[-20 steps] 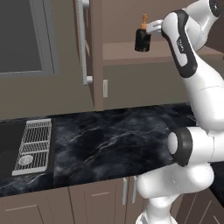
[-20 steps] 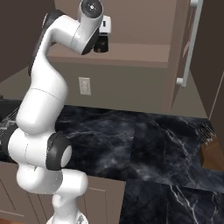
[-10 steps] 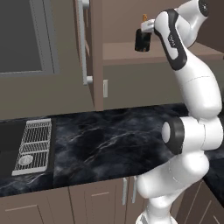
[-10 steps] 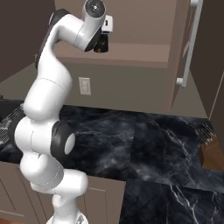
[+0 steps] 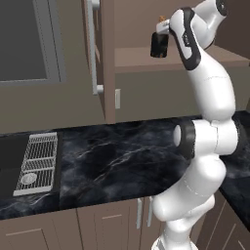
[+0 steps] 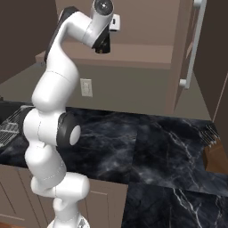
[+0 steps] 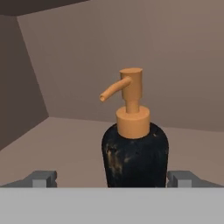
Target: Open the cabinet. Pick the soap dispenser and place it next to the sink. Then close the cabinet.
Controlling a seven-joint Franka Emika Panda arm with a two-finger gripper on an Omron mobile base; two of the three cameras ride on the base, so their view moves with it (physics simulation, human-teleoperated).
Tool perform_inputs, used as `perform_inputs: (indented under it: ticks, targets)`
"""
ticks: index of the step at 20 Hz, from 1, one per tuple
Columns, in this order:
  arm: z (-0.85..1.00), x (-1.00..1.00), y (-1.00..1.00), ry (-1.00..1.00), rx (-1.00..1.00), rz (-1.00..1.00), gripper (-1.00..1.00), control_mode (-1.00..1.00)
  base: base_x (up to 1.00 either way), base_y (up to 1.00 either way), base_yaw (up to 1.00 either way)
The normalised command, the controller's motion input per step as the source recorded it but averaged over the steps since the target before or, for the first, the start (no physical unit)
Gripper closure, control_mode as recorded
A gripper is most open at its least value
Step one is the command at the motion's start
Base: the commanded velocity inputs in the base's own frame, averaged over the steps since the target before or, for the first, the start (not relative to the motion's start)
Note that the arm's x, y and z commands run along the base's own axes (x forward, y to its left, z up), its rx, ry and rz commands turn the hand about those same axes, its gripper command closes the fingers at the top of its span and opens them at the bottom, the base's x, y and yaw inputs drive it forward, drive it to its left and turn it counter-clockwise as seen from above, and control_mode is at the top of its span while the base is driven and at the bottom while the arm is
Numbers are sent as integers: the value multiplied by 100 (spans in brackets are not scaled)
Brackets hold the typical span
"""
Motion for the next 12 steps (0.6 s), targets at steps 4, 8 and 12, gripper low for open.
perform_inputs:
  ticks: [4, 8, 12]
  targets:
    - [1, 22, -12, 0, 0, 0, -100, -100, 0, 0, 0]
    - [0, 20, 0, 0, 1, 0, -100, -100, 0, 0, 0]
    - [0, 19, 0, 0, 0, 0, -100, -100, 0, 0, 0]
